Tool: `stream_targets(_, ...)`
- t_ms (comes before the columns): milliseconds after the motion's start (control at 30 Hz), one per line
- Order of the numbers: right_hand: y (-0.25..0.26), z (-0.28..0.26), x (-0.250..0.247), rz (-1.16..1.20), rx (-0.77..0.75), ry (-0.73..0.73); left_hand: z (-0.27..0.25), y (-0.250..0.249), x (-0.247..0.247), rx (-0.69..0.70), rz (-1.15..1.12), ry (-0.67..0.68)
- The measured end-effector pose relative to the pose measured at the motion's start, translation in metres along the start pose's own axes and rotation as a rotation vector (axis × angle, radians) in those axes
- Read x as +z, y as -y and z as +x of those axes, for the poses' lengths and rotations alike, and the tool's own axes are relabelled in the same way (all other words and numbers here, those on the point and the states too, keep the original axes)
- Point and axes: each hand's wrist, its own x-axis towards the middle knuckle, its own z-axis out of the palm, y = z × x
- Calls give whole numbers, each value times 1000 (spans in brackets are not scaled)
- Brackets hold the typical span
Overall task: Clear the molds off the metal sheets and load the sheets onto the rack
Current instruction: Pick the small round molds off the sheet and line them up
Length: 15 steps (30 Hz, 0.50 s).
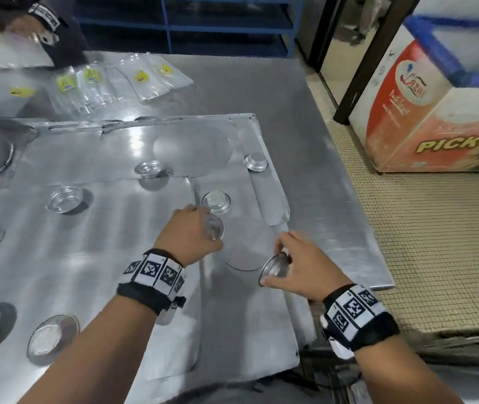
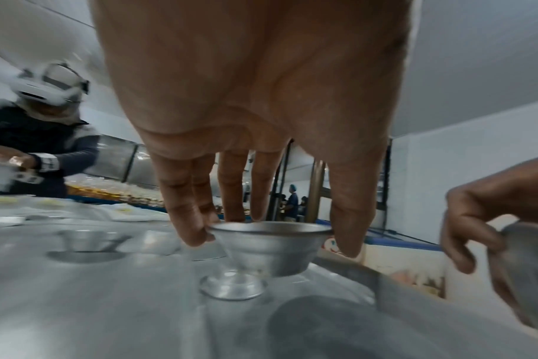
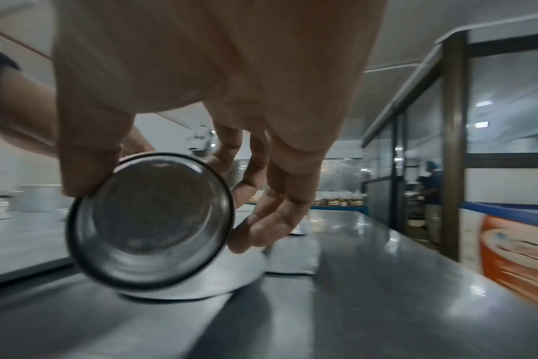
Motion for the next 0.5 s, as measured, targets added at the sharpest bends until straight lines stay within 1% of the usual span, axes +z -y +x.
stream_targets(100, -30, -11, -18, -3, 140, -106, 13, -41, 13, 101, -6, 36)
stream_targets(233, -65, -25, -32, 6, 330, -226, 34, -82, 41, 194, -14, 139)
stream_targets(367, -93, -32, -34, -23, 499, -250, 50, -115, 73, 276, 37, 212)
stream_targets(500, -120, -33, -25, -2, 674, -291, 60, -144, 100, 361, 110, 263)
